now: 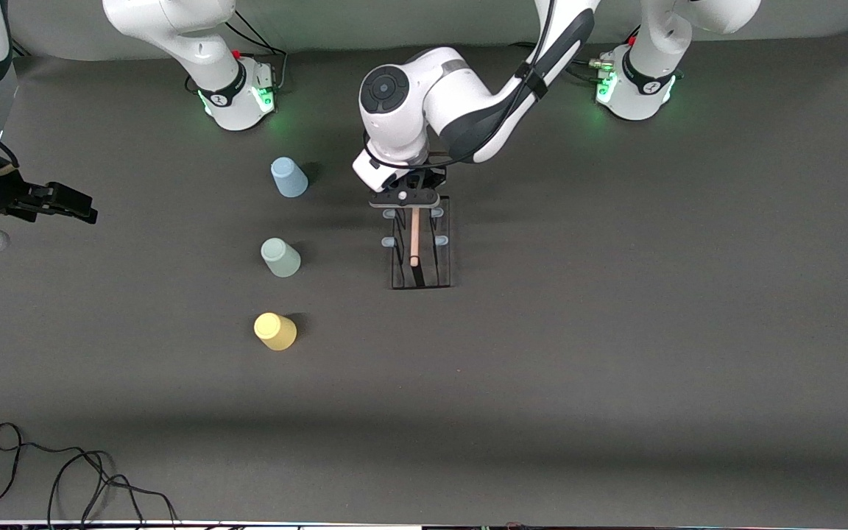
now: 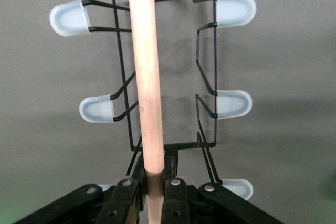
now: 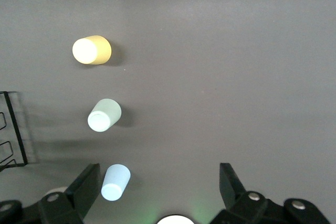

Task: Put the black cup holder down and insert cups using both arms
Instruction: 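Set down the rack with the left gripper while the right gripper reaches the cup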

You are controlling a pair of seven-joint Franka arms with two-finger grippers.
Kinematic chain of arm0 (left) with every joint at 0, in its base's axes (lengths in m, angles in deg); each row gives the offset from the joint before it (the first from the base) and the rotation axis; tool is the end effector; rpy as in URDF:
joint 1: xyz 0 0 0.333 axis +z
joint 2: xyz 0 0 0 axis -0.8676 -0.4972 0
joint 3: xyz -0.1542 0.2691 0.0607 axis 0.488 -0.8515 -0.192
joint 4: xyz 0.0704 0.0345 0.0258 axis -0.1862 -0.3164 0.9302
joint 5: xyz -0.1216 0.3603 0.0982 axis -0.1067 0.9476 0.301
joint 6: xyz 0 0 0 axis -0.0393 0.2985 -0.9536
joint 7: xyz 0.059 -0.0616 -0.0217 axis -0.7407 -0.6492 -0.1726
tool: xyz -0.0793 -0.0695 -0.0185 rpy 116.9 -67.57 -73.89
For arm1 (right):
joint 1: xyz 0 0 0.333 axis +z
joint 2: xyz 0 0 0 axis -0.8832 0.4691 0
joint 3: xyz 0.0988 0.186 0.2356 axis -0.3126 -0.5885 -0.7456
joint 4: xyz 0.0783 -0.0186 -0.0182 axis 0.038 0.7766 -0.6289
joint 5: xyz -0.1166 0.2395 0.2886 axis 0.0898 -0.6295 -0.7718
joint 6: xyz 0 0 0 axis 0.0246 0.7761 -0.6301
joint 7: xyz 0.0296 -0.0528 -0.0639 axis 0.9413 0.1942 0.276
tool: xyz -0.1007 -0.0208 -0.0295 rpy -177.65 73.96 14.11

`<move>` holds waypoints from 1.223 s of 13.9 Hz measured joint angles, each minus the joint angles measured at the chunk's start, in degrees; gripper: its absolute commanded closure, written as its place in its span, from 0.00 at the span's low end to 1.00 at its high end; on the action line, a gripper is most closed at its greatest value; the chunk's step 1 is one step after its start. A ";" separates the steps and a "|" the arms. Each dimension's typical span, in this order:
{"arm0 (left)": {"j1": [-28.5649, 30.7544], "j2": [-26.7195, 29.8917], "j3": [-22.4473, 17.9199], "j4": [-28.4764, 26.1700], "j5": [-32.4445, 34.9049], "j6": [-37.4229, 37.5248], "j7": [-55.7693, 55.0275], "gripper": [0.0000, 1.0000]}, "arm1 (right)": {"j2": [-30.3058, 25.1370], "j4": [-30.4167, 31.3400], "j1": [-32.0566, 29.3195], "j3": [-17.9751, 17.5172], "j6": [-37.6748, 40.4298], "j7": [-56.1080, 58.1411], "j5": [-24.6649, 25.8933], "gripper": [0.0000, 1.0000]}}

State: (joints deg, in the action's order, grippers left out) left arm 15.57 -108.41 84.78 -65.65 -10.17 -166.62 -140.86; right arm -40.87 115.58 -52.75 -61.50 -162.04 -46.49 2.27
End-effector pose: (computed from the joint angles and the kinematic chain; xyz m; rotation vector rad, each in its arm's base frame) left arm 0.3814 -0.5631 0.3475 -3.0980 0.0346 0.1676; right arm 0.5506 -0.0014 0.5930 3.1003 -0.1292 -0.1751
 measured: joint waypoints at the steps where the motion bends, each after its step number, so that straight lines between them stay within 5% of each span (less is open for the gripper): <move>1: -0.01 -0.24 -0.08 0.01 0.13 -0.79 -1.29 1.00 | 0.00 0.02 1.09 -0.04 0.00 -2.22 0.00 0.00; 2: -0.03 -0.54 -0.08 0.04 0.49 -1.58 -2.65 1.00 | 0.00 0.06 2.44 -0.08 0.00 -5.20 0.00 0.00; 4: -0.09 -1.03 -0.09 0.07 1.00 -2.35 -4.01 0.62 | 0.01 0.35 5.62 -0.20 0.04 -11.44 0.00 0.00; 9: -0.46 -1.15 -0.10 0.91 4.27 -2.71 -3.89 0.13 | 0.11 5.61 10.95 -0.49 -3.81 -19.76 -1.52 0.00; 11: 0.00 -0.55 -0.45 1.86 4.31 -0.09 -2.62 0.02 | 0.14 9.67 13.35 -0.56 -8.25 -23.81 -2.05 0.00; 17: 11.80 9.15 -1.32 3.20 2.98 15.76 5.17 0.01 | 0.48 27.18 16.57 -0.53 -26.43 -28.13 -2.76 0.00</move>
State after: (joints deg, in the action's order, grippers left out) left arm 27.36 -99.26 83.45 -62.45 -7.18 -150.85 -135.69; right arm -40.39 142.77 -36.18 -62.03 -188.47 -74.62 -0.49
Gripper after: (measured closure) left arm 0.013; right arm 0.000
